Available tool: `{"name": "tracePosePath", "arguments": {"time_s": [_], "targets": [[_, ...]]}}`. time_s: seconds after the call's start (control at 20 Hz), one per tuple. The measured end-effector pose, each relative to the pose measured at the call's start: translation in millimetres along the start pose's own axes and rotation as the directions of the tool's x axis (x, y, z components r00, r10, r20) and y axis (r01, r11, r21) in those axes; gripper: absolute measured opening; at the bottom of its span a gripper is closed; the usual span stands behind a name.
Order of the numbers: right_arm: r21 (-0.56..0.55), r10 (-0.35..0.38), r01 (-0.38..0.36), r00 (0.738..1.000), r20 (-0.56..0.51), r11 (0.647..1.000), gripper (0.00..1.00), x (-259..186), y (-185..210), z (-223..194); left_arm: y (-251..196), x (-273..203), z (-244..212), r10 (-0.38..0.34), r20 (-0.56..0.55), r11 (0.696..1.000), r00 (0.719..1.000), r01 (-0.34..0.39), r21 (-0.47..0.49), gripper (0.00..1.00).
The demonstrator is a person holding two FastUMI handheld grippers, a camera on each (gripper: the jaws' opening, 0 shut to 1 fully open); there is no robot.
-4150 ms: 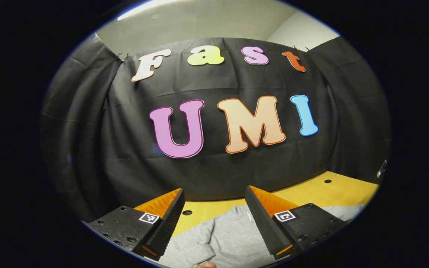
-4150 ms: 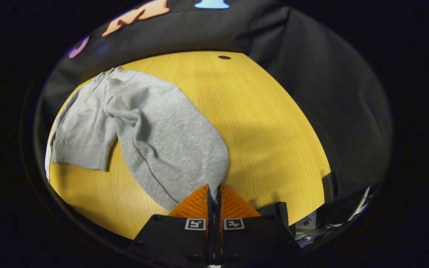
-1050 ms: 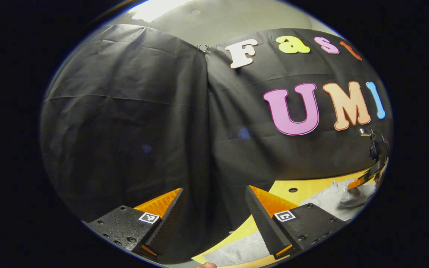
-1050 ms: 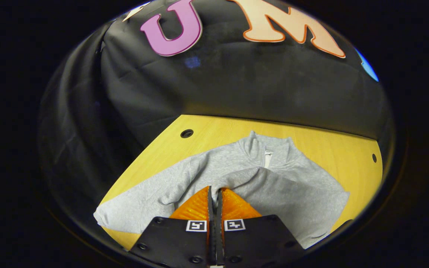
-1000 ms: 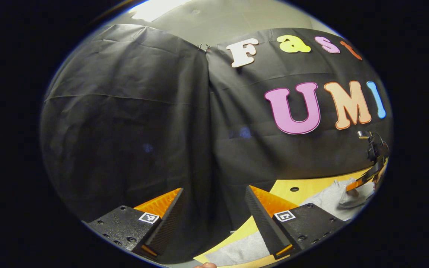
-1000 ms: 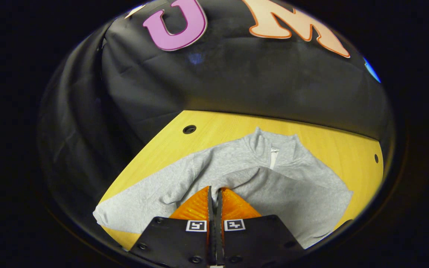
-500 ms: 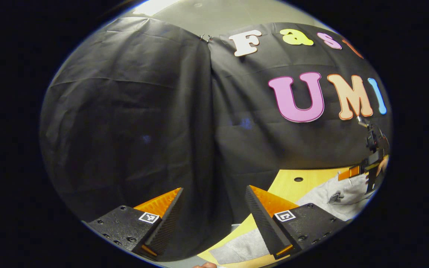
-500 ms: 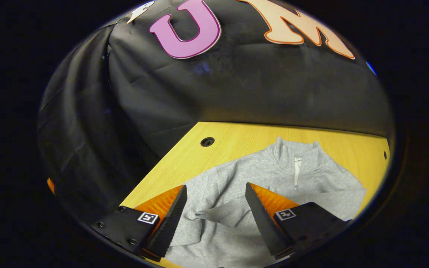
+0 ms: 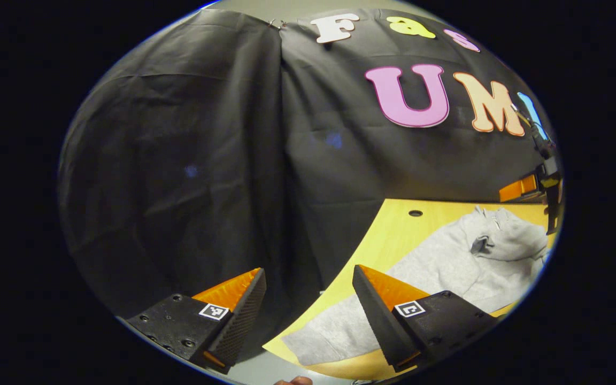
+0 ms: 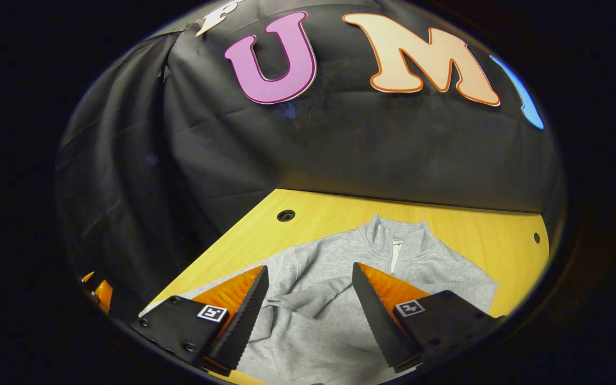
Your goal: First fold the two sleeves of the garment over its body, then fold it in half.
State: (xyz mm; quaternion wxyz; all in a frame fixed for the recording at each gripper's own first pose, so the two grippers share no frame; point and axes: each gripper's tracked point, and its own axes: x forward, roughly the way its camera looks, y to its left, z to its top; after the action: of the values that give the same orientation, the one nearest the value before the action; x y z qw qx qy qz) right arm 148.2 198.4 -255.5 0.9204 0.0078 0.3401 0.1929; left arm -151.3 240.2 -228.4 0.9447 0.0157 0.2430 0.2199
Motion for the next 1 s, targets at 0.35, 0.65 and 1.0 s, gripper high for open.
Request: {"name": "tracePosePath", "arguments": {"time_s": [0.35,0.65,1.0], "targets": [[-0.001,-0.033,0.033,0.999,0.013,0.999,0.98,-22.7,-15.6,-2.3,-8.7,17.3,-75.7,-0.048,-0.200,0.999,0.979,0.045,-0.018,0.96],[0.006,-0.075,0.075,0.997,0.012,0.997,0.94,-36.9,-36.6,-9.5,-20.1,29.7,-134.2,-0.088,-0.359,0.996,0.929,0.076,-0.047,0.96],[-0.002,-0.103,0.103,0.995,0.016,0.995,0.98,-53.2,-57.6,-11.4,-24.8,35.0,-151.0,-0.098,-0.395,0.995,0.913,0.078,-0.068,0.94]]}}
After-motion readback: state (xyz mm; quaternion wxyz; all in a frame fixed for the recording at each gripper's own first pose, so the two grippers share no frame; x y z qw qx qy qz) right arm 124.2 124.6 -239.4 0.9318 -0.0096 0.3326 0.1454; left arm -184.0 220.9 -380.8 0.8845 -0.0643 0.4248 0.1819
